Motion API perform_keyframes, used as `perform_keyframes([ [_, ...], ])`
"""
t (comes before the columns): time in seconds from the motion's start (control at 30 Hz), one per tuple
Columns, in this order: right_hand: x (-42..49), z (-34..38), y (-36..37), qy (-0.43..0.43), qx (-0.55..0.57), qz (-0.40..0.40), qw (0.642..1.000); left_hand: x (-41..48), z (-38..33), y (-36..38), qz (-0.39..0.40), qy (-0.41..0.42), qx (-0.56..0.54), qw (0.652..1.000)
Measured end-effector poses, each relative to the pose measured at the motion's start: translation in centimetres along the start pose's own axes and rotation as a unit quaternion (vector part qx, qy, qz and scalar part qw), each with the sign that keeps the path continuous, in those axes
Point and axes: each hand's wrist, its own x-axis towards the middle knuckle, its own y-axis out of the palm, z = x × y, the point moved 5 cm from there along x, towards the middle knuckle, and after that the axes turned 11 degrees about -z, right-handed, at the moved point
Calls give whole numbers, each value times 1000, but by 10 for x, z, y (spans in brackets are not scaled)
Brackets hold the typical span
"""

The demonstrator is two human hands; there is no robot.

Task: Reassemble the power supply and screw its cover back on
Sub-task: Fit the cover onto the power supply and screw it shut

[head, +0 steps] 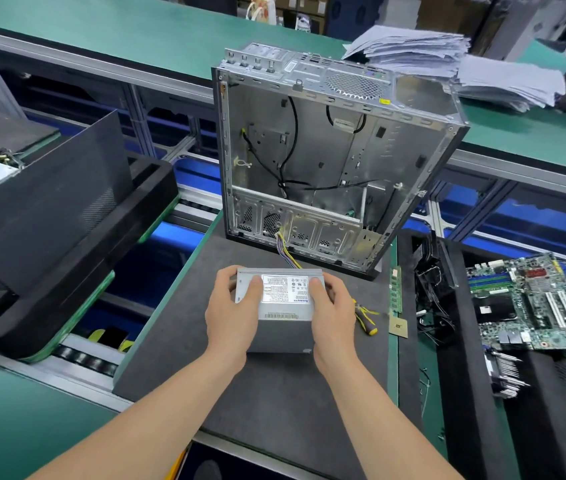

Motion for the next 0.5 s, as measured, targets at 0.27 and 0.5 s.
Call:
perform_keyframes([
  [0.27, 6, -2, 2, 6, -6, 0, 1000, 2, -2, 3, -19, -16, -13, 1000],
  [0.5, 11, -5, 2, 18, 37, -20, 999, 5, -3, 5, -38, 16, 15, 999],
])
